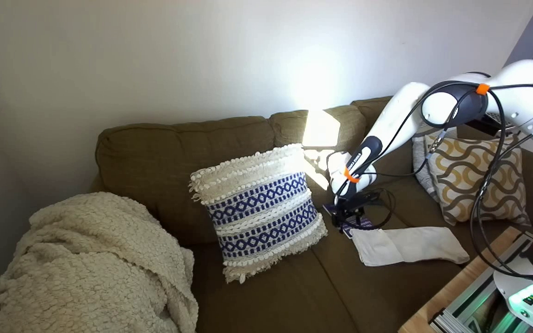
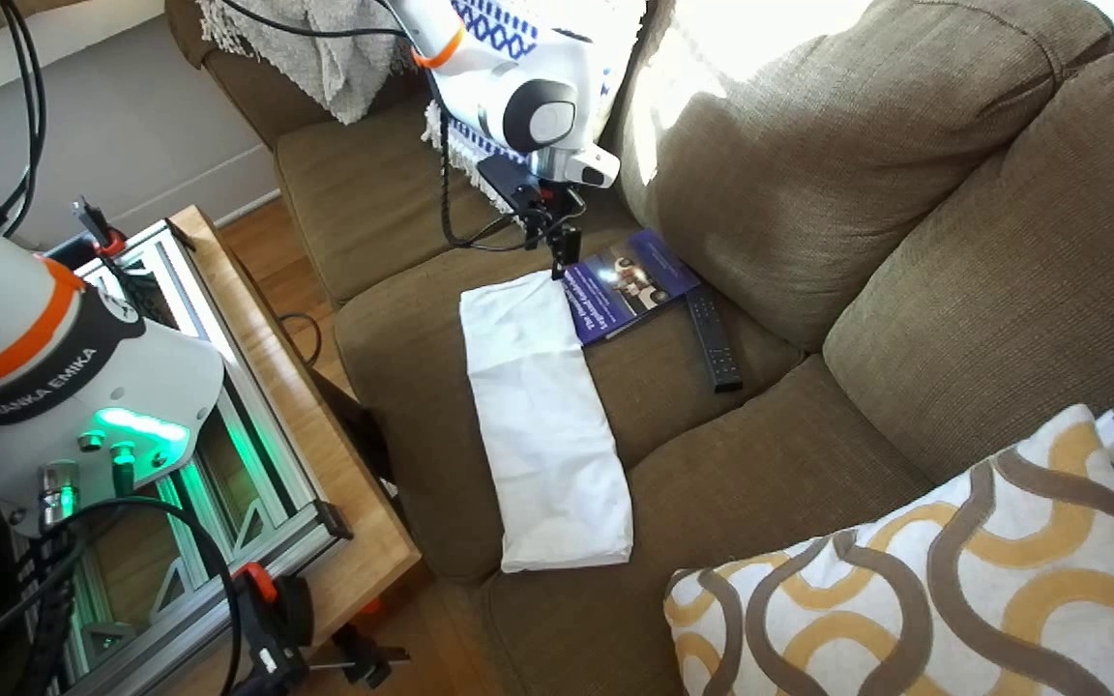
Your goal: Put the white towel on the backrest of the chair
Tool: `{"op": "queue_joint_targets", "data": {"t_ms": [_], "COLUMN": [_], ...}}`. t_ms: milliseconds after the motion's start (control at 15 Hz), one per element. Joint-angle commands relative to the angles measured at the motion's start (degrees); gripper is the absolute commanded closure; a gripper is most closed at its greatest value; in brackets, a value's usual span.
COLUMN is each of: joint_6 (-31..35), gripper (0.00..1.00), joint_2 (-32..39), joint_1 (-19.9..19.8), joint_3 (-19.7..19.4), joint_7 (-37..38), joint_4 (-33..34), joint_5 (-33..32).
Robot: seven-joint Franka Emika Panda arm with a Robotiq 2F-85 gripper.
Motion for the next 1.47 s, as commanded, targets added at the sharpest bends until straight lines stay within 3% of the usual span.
{"op": "queue_joint_targets", "data": {"t_ms": [0, 200, 400, 467, 533, 733, 800, 867, 1000, 1400], "joint_6": [-5.98, -10.41, -13.55, -14.15, -14.05, -14.12, -14.22, -14.45, -14.99, -18.23], "gripper": [0.0, 0.01, 0.29, 0.31, 0.12, 0.02, 0.07, 0.32, 0.33, 0.79], "joint_2": [4.2, 5.82, 7.1, 7.56, 7.88, 9.32, 9.74, 10.17, 10.77, 11.2], "joint_1": [-0.6, -0.81, -0.79, -0.64, -0.68, -0.09, -0.13, -0.12, -0.09, -0.15], "joint_3": [0.29, 0.31, 0.08, -0.07, -0.01, -0.52, -0.49, -0.51, -0.62, -1.2], "joint_7": [-1.61, -1.84, -1.44, -1.0, -0.91, 0.27, 0.26, 0.22, 0.1, 0.19], "joint_4": [5.99, 8.76, 10.97, 11.77, 12.19, 14.09, 14.66, 15.23, 16.07, 17.77], "joint_5": [0.53, 0.47, 0.42, 0.42, 0.51, 0.42, 0.43, 0.37, 0.23, -0.02]}}
